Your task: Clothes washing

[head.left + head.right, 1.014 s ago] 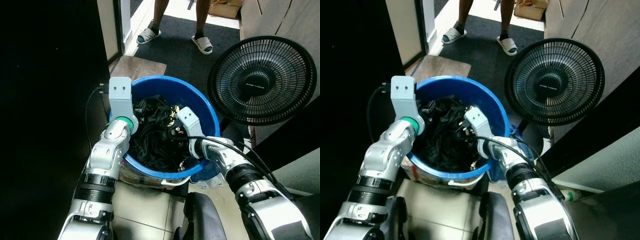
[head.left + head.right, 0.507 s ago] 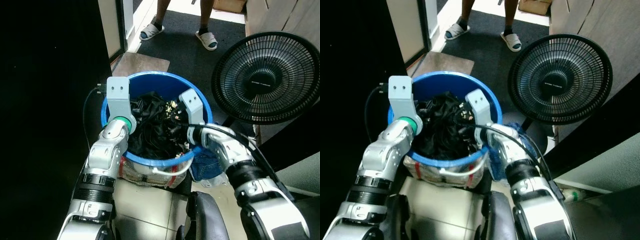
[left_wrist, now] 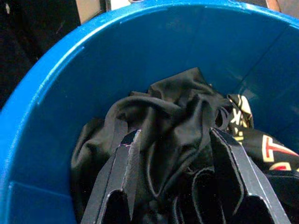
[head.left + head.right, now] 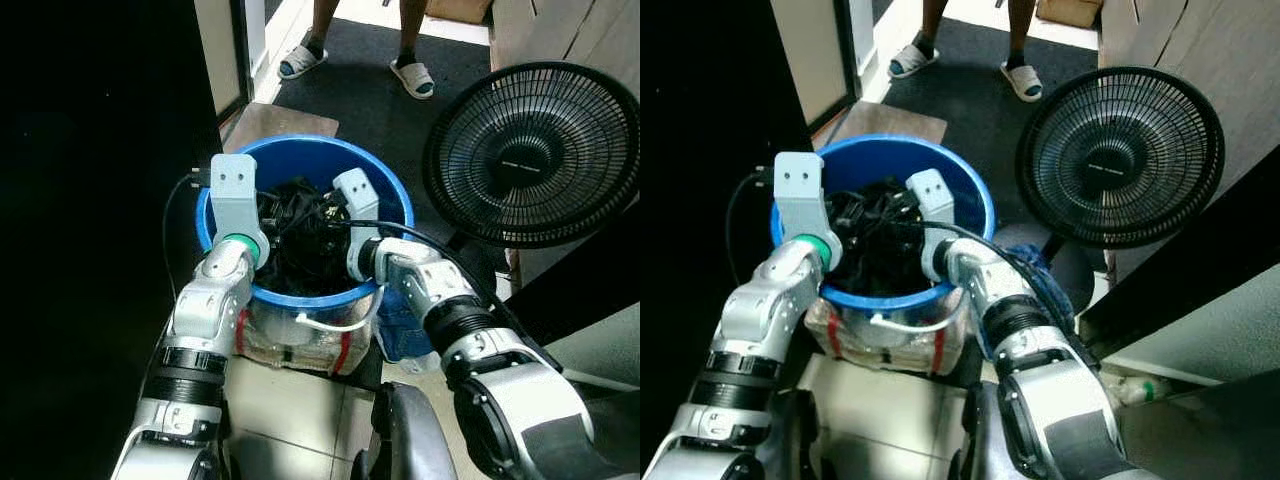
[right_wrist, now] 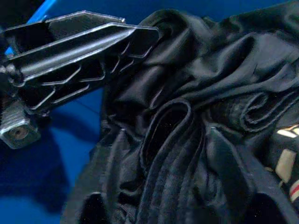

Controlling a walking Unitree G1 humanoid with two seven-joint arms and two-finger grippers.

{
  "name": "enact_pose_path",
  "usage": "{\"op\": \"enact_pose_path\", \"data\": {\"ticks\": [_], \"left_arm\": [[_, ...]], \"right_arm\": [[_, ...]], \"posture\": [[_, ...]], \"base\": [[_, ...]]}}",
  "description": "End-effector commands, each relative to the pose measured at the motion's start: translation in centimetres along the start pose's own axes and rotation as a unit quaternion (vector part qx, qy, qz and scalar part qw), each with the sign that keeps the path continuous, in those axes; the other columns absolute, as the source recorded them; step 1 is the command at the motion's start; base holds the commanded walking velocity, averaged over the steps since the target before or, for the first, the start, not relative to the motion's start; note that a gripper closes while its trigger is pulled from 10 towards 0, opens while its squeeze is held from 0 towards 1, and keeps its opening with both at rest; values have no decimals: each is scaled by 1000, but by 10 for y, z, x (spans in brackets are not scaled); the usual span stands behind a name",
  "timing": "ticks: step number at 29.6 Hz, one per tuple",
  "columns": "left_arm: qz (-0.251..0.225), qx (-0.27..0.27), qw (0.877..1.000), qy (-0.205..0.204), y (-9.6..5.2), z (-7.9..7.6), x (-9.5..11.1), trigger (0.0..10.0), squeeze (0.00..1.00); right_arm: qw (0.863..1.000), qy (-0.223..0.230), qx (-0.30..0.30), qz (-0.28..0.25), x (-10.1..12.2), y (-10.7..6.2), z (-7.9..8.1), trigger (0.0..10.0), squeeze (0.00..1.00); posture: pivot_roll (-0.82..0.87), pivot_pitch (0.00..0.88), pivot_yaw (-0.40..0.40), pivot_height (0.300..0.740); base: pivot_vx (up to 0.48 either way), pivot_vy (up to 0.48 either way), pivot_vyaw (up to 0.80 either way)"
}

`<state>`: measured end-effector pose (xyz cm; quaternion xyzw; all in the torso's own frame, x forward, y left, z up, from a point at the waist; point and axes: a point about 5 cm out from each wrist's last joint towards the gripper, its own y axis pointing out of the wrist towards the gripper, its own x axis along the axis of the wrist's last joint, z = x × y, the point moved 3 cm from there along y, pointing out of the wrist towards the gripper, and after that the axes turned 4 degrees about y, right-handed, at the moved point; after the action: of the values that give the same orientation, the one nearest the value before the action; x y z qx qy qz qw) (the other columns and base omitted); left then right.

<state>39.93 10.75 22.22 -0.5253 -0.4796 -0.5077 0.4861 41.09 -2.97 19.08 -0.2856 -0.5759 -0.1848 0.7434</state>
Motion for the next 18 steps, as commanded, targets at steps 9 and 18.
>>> {"op": "enact_pose_path", "data": {"ticks": [9,18], "left_arm": [[14,12,1000,8,-7,9,-7,10000,0],[21,3,1000,11,-8,4,-9,10000,0]], "right_arm": [[996,55,41,49,-36,10,16,10000,0],[989,-29,-75,124,-77,-7,-16,10000,0]], "posture": [[138,333,-23,565],[122,344,-5,565]], "base": [[0,0,0],[0,0,0]]}}
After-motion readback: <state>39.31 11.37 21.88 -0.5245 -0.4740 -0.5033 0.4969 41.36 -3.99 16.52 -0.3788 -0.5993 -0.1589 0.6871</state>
